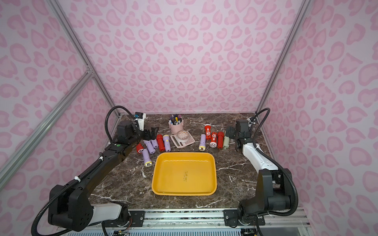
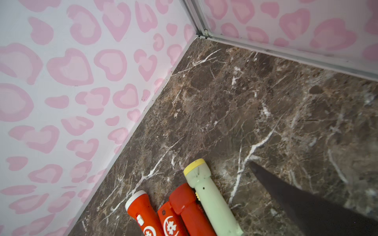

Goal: Put the flashlights into the storage boxes
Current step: Pick up the flashlight from the center of the board.

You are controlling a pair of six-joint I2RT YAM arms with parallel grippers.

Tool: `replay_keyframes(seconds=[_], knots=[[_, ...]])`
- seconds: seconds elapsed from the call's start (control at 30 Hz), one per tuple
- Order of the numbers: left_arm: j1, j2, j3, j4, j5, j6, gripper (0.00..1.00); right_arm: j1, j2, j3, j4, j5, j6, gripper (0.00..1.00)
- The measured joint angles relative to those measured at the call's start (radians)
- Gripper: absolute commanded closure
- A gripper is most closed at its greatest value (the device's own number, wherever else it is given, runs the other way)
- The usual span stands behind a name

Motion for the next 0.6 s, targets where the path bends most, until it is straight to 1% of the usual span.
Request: replay_keyframes(seconds=[0.1, 0.2, 0.3, 0.37, 0.6], knots=[[-0.095, 0.035, 0.061, -0.036, 0.021, -0.001, 0.03, -0.017, 0.033, 0.068, -0.076, -0.02, 0.094, 0.0], [-0.178, 0.077, 0.121, -0.063, 0.036, -0.002, 0.03, -0.029, 0.062, 0.104, -0.124, -0.048, 0.126, 0.13], [-0.242, 0.13, 0.188, -0.089, 0.054, -0.007, 0.04, -0.028, 0.095, 0.127, -0.164, -0.091, 0.147, 0.18], [-0.268, 0.168, 0.233, -0.108, 0.073, -0.008, 0.04, -0.027, 0.113, 0.134, -0.181, -0.121, 0.147, 0.2], [-0.359, 0.295, 0.376, -0.15, 0.129, -0.012, 0.04, -0.027, 0.16, 0.139, -0.209, -0.183, 0.169, 0.21]])
